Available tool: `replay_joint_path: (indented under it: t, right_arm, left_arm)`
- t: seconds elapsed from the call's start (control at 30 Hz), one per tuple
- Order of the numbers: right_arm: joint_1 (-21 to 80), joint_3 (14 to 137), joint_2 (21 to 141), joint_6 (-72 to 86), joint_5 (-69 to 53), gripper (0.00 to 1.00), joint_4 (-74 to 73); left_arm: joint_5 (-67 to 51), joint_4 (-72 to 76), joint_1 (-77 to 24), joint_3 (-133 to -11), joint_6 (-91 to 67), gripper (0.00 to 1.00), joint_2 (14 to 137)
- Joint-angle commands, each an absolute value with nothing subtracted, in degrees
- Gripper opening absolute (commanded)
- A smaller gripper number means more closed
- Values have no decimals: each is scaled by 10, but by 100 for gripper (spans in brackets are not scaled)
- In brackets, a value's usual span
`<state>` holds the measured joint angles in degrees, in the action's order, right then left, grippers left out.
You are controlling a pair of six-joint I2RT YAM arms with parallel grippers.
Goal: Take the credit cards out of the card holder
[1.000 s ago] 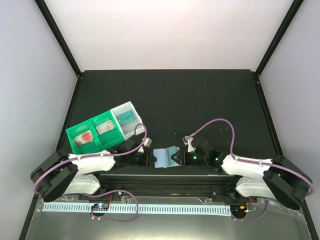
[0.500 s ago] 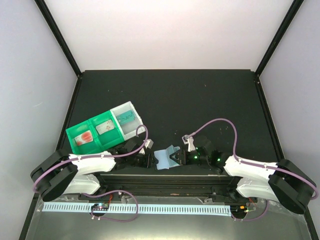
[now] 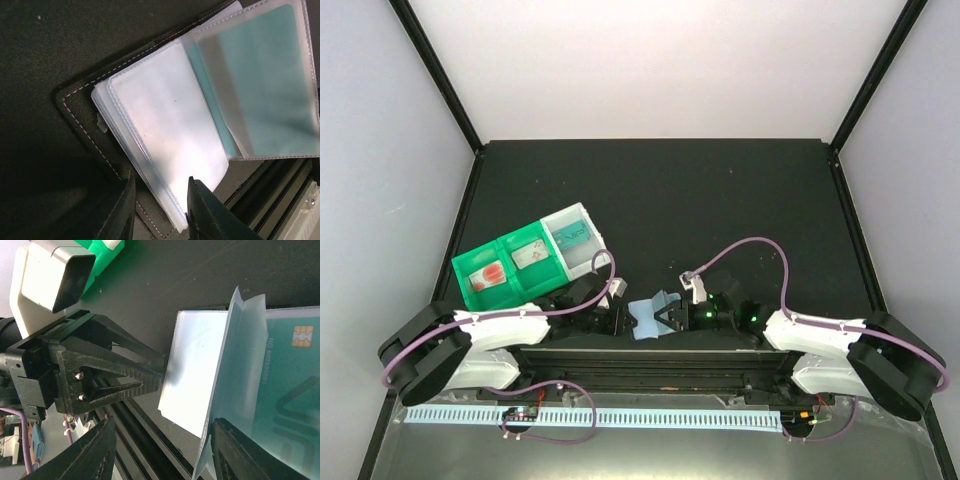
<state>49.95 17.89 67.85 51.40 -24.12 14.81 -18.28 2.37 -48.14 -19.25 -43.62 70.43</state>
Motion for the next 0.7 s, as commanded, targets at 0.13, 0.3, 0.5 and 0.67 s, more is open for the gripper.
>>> replay_joint_path:
  t: [0.13, 0.3, 0.5, 0.67]
  right_arm:
    - [508, 177, 686, 516, -252, 55, 177]
    - [517, 185, 700, 514, -254, 68, 178]
    - [528, 193, 720, 517, -256, 72, 191]
    - [534, 204, 732, 515, -260, 74, 194]
  left_arm:
    - [-175, 6, -485, -202, -434, 32, 683]
    - [-164, -4, -485, -202, -434, 32, 666]
    - [-152, -15, -485, -197, -437, 36, 648]
    - [-148, -16, -485, -195, -438, 36, 640]
